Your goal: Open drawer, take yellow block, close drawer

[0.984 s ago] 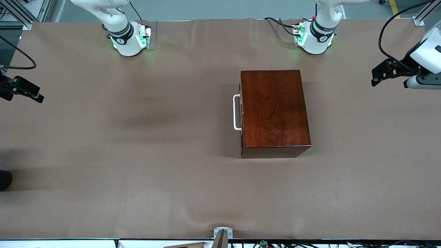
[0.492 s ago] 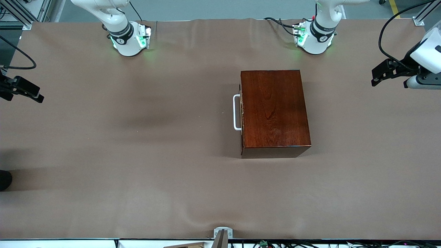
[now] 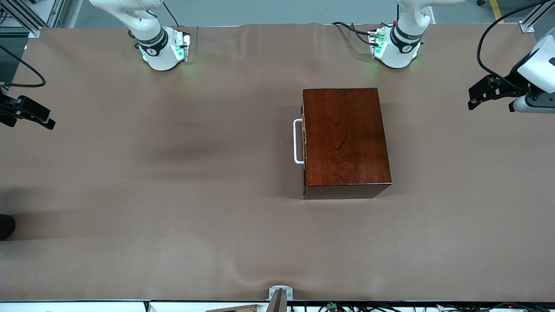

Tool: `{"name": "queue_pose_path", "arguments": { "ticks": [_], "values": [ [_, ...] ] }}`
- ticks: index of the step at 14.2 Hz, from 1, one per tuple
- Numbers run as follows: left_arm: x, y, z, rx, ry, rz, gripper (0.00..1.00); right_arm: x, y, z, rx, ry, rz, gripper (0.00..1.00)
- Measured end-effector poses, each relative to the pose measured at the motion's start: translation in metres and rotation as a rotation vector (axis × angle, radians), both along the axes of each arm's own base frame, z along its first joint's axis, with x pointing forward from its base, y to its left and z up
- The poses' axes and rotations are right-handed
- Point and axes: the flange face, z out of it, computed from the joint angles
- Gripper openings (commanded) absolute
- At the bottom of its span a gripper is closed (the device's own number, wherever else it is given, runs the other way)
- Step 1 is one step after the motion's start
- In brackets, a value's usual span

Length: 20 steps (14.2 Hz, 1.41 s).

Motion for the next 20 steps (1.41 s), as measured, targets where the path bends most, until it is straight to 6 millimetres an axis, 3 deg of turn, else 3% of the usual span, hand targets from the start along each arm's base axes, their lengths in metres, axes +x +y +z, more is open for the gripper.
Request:
{"name": "queue_pose_path", "arguments": {
  "ticks": [3,6,8,14,17,20],
  "values": [
    [0.017,-0.006,0.005,-0.004,-0.025,-0.010,1.00,0.000,0.000,0.000,0.000,0.000,0.000,1.00],
    [0.032,-0.021,-0.004,-0.023,-0.013,0.000,1.00,0.000,0.000,0.000,0.000,0.000,0.000,1.00],
    [0.038,-0.057,-0.011,-0.032,-0.005,0.026,1.00,0.000,0.000,0.000,0.000,-0.001,0.000,1.00],
    [0.050,-0.201,-0.025,-0.072,-0.049,0.091,1.00,0.000,0.000,0.000,0.000,-0.001,0.001,1.00],
    [0.052,-0.248,-0.037,-0.107,-0.093,0.114,1.00,0.000,0.000,0.000,0.000,-0.001,0.001,1.00],
    [0.044,-0.275,-0.041,-0.121,-0.099,0.139,1.00,0.000,0.001,0.000,0.000,-0.001,0.001,1.00]
  ]
}}
